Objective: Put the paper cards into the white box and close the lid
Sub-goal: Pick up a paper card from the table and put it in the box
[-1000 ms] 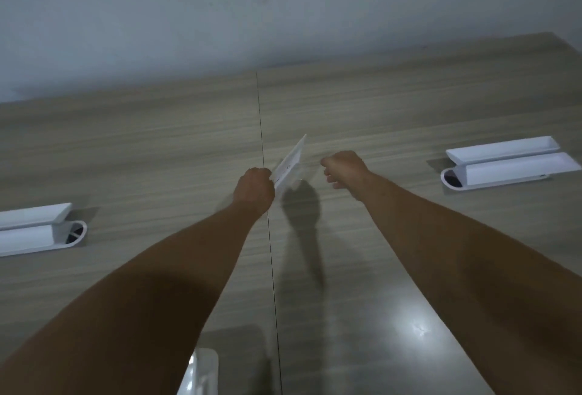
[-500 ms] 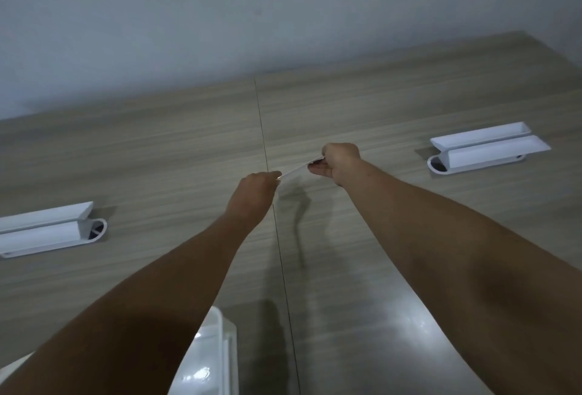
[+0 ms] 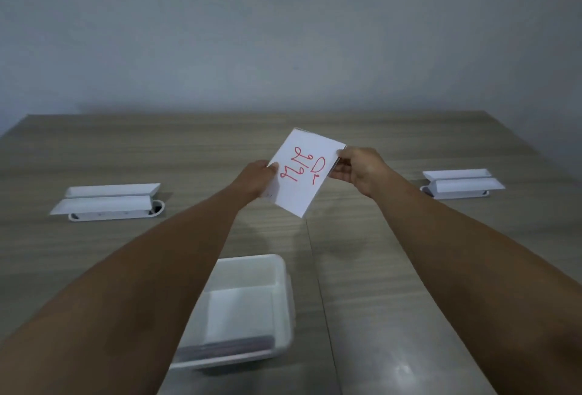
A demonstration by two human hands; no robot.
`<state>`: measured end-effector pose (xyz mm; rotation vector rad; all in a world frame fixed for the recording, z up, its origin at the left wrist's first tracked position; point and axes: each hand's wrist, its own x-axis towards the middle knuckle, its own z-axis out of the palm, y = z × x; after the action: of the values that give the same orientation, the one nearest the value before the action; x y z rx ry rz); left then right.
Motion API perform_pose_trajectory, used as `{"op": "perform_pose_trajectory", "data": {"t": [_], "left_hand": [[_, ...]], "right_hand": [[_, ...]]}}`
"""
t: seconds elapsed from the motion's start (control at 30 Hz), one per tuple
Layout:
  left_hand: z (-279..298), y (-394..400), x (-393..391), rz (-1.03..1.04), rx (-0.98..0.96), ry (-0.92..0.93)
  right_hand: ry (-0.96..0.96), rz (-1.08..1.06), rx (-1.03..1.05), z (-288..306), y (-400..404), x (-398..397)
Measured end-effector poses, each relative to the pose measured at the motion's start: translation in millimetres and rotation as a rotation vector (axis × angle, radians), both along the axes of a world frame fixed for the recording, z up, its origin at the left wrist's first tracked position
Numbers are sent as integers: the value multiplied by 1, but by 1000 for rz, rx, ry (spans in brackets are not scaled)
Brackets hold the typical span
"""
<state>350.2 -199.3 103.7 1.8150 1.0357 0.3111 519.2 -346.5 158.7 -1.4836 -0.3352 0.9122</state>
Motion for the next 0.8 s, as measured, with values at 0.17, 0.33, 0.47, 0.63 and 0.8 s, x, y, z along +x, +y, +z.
{"op": "perform_pose_trajectory", "data": {"t": [0.17,0.33,0.47,0.63,0.8], "left_hand": [[16,-16,-48,70,-91,-188],[27,-32,-76,116,-76,-260],[44,-38,-99,169,-10,-279],[75,-43,-124,135,336,-249],[80,-69,-145,2,448,-61]], "right_hand": [[50,47,62,-1,-21,-55],[-24,224,-42,-20,-38,-101],[-183,257,-39,-10,-40,-123],[-557,430,-184,-3,-43,-134],[-828,501,-239,-9,-54,-157]]}}
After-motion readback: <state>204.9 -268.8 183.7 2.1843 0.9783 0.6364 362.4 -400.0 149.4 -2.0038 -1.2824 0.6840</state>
